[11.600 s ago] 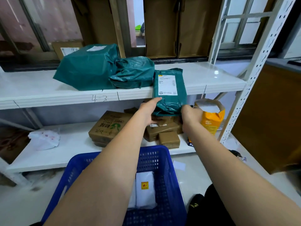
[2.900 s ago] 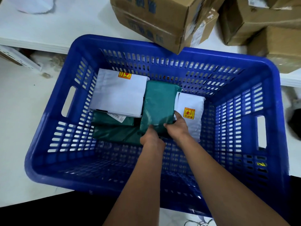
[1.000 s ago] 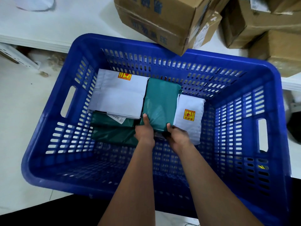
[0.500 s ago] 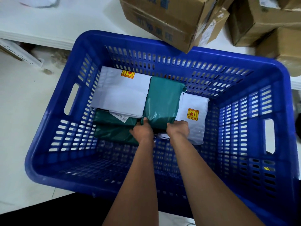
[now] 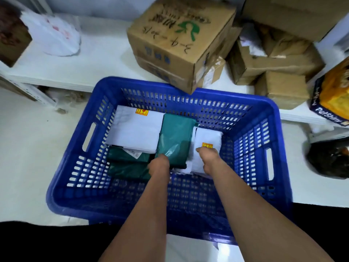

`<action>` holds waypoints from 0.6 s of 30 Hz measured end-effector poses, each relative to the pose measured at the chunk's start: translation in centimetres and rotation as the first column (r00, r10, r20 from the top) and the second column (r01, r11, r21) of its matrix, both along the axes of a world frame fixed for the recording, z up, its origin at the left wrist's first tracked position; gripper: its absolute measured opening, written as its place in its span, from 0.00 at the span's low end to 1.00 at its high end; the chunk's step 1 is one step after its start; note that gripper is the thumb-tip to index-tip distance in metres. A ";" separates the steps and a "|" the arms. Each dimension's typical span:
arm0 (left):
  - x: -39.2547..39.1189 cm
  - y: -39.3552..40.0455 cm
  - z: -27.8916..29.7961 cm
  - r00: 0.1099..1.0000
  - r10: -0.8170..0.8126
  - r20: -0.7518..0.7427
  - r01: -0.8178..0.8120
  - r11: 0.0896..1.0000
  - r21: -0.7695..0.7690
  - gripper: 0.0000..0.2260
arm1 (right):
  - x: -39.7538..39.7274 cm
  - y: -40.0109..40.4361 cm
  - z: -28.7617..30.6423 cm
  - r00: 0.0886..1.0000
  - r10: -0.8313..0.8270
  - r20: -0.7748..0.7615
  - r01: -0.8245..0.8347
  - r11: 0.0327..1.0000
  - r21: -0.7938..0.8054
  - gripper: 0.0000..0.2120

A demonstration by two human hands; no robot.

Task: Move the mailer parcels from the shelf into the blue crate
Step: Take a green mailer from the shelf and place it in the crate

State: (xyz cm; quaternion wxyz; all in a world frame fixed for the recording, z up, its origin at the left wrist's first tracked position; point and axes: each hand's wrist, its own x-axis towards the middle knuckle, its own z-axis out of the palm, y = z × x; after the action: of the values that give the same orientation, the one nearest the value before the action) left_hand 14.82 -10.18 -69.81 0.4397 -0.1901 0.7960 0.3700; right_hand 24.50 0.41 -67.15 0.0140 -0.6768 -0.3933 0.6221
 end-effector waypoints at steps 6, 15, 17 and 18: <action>-1.2 1.4 12.9 0.985 -0.123 -0.119 0.139 0.981 0.132 0.23 | 0.8 1.6 10.6 0.989 -0.037 -0.145 0.050 0.995 0.089 0.12; 0.3 3.0 39.1 0.953 -0.109 -0.281 0.236 0.848 0.474 0.14 | 0.6 0.5 33.6 0.892 0.025 -0.451 0.089 0.969 0.229 0.08; 0.8 2.8 43.6 0.935 -0.103 -0.340 0.273 0.821 0.502 0.14 | 0.8 0.3 37.7 0.862 0.030 -0.506 0.121 0.957 0.263 0.10; 1.2 2.7 45.8 0.925 -0.080 -0.372 0.279 0.808 0.520 0.14 | 0.9 0.4 39.6 0.859 0.035 -0.511 0.131 0.949 0.286 0.16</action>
State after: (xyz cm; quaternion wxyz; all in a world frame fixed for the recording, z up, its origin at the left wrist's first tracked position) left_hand 15.97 -7.52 -23.96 0.3690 0.0905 0.7278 0.5709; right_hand 25.44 0.78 -27.56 0.2394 -0.4870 -0.4511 0.7085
